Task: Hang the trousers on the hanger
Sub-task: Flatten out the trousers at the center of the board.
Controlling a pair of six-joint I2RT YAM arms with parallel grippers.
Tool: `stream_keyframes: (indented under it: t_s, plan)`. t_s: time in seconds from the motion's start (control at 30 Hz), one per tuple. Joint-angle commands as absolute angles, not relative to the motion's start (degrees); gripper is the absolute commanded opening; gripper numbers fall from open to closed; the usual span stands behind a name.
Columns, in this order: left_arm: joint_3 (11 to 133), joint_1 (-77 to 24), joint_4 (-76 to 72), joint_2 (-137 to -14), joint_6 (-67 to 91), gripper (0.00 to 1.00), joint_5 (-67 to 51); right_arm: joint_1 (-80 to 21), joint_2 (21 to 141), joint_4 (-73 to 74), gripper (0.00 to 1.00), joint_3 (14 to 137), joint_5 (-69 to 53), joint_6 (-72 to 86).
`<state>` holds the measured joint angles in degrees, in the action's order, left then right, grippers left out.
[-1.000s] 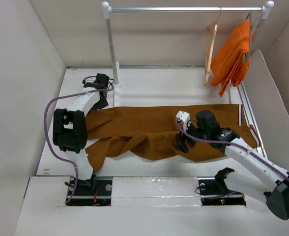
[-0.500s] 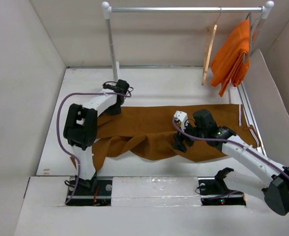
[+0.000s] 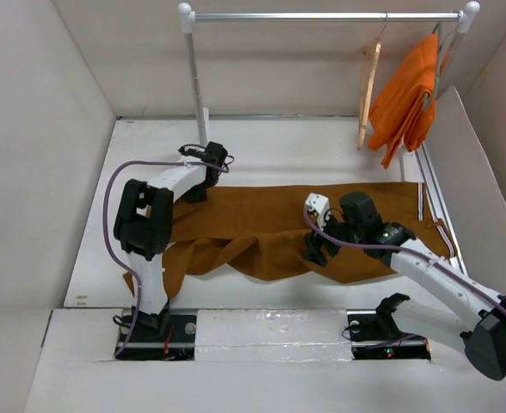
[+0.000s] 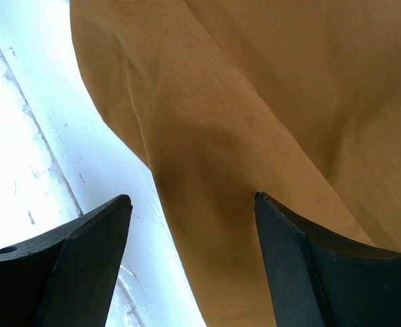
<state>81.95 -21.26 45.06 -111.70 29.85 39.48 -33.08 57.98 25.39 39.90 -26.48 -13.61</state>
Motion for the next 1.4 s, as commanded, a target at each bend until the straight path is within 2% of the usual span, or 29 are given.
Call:
stream_keyframes:
  t_s: [0.0,0.03,0.07,0.1,0.13,0.17,0.33,0.47,0.73,0.77,0.83,0.87,0.9,1.0,1.07,1.1,1.13,1.23,1.27,1.37]
  plan:
    - [81.2,-21.2,45.6,-111.4,30.8,0.55,41.0,-33.5,58.6,22.5,0.78,39.8,-28.1,-14.4]
    - [81.1,-21.2,45.0,-111.3,29.8,0.41,40.9,-33.5,59.0,22.4,0.78,39.7,-28.2,-14.4]
    - [81.1,-21.2,45.0,-111.3,29.8,0.40,40.9,-33.5,59.0,22.4,0.78,39.7,-28.2,-14.4]
    - [81.0,-21.2,44.9,-111.1,29.5,0.33,40.9,-33.5,59.1,22.3,0.78,39.7,-28.2,-14.4]
    - [81.0,-21.2,44.8,-111.1,29.4,0.22,41.0,-33.5,59.2,22.3,0.78,39.7,-28.1,-14.4]
    - [80.9,-21.2,44.9,-110.9,29.5,0.00,41.2,-33.0,59.2,22.4,0.78,39.8,-28.0,-14.4]
    - [83.0,-14.1,43.0,-106.4,29.0,0.00,35.3,-33.0,59.3,22.5,0.78,39.9,-27.9,-14.3]
    - [84.5,-4.1,40.3,-102.1,29.3,0.00,29.4,-33.0,60.1,22.5,0.78,40.2,-27.8,-14.2]
    - [83.8,14.0,40.7,-102.0,36.0,0.00,30.2,-32.4,60.6,23.3,0.79,41.6,-26.6,-14.6]
    - [82.5,15.0,40.3,-101.5,36.3,0.12,29.2,-32.4,60.7,23.6,0.79,42.1,-26.4,-14.6]
    - [81.4,17.0,39.8,-100.7,37.6,0.26,29.3,-32.4,60.4,24.0,0.79,42.4,-25.4,-14.5]
    - [80.2,17.1,39.6,-99.2,38.9,0.42,29.4,-32.4,60.2,24.2,0.79,42.9,-24.9,-14.3]
    - [79.5,17.6,38.9,-97.5,39.7,0.52,30.3,-32.4,59.5,24.8,0.79,43.2,-23.0,-13.9]
    - [79.4,17.6,38.4,-93.1,41.7,0.54,31.5,-31.9,57.7,25.6,0.72,43.7,-20.5,-13.0]
    - [78.4,16.9,35.2,-87.1,42.1,0.56,31.9,-31.0,55.5,26.2,0.47,44.2,-18.6,-12.7]
    - [78.3,16.4,34.2,-85.4,41.9,0.57,33.5,-29.2,54.8,26.5,0.24,44.8,-17.2,-12.5]
    - [78.3,15.7,32.5,-83.9,41.6,0.57,34.2,-28.3,54.1,26.7,0.16,45.3,-16.9,-12.4]
    - [79.5,9.8,28.1,-79.9,36.8,0.58,39.3,-24.4,52.3,27.6,0.07,47.2,-17.1,-12.3]
    - [78.4,8.0,26.3,-79.4,33.8,0.66,37.5,-23.5,52.2,27.9,0.07,47.9,-17.1,-12.4]
    - [78.1,2.7,27.9,-85.0,31.5,0.67,30.6,-19.9,51.9,28.9,0.00,50.0,-14.9,-11.0]
